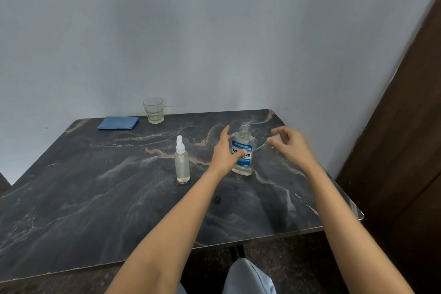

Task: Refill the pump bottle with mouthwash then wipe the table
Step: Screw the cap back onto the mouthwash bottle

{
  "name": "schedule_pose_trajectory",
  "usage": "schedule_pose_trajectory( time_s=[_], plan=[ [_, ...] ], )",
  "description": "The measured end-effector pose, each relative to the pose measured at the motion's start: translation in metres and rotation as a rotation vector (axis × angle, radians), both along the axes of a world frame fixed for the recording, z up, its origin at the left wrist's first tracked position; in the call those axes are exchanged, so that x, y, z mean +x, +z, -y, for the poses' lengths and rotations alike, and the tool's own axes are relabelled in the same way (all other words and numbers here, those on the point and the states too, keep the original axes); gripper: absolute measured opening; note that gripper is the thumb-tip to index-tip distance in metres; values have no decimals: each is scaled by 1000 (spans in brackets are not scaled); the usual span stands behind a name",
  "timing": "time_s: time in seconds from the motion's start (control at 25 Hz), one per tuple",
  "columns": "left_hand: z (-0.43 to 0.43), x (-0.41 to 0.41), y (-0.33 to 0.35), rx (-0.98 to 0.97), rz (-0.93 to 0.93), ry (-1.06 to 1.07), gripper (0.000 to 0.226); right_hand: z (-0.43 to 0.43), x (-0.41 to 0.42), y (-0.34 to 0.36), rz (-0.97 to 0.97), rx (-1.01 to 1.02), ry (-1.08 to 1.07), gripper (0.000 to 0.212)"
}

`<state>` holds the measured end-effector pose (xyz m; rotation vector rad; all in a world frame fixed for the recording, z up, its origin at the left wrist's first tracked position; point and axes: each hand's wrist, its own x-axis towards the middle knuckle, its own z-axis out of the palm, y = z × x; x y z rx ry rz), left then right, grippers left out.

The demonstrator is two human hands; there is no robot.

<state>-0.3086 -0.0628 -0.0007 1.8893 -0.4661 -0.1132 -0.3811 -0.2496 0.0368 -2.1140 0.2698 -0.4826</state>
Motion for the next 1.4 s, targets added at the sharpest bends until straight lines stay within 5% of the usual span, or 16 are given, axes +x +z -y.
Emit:
schedule_pose_trajectory(
  time_s=[0.24, 0.64, 0.76, 0.96, 1.16, 1.4],
  plan=[
    [14, -12, -6, 38, 119, 142, 47, -17, 23, 59, 40, -193, 164, 33],
    [16, -16, -8, 85, 104, 114, 39, -39, 55, 83, -260, -858, 524, 36],
    [16, -13, -6, 122, 97, 118, 40, -43, 59, 88, -321, -888, 472, 15],
    [16, -15, -3, 147, 75, 128, 43, -55, 65, 77, -423, -1153, 286, 53],
    [13, -11, -2, 192, 72, 96, 37, -37, 64, 97, -445, -977, 640, 30],
    [13, -13, -3, 187, 87, 117, 37, -37, 76, 90, -338, -1101, 607, 27]
  ],
)
